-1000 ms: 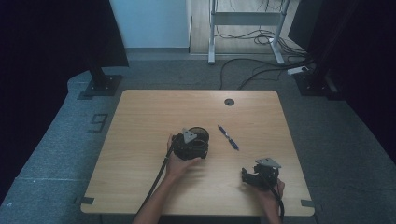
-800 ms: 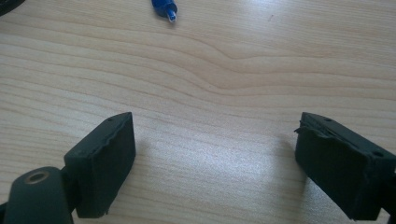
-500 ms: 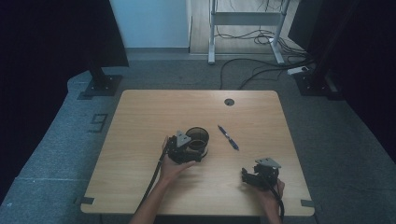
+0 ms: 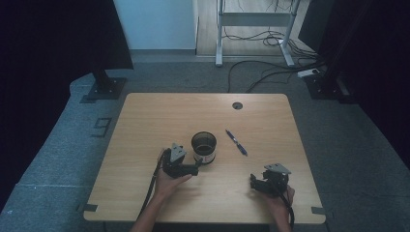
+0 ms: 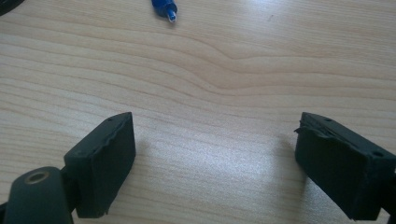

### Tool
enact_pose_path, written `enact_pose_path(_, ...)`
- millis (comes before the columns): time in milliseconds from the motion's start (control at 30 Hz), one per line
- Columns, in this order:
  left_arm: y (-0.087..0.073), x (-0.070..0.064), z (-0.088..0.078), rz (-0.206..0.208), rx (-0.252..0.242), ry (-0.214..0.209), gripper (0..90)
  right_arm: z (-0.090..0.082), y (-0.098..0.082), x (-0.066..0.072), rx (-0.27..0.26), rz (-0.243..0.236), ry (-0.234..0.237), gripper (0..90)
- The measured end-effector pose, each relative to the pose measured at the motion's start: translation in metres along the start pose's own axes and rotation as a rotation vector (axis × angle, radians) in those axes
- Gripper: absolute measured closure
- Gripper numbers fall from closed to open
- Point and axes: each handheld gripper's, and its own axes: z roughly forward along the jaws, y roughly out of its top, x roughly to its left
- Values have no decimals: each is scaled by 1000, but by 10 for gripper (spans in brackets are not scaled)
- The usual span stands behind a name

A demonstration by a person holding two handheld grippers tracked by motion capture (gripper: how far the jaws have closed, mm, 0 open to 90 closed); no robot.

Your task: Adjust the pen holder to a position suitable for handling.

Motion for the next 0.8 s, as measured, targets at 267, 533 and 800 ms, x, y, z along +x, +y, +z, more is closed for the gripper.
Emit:
enact_pose_path(267, -24, 10, -19, -28, 28, 26, 101, 0, 0, 0, 0, 0, 0, 117)
enact_pose_path(533, -48, 19, -32, -32, 91, 69, 139, 0, 0, 0, -1, 0, -1, 118)
enact_pose_path(800, -55, 25, -39, -56, 104, 68, 146, 0, 0, 0, -1, -2, -2, 121)
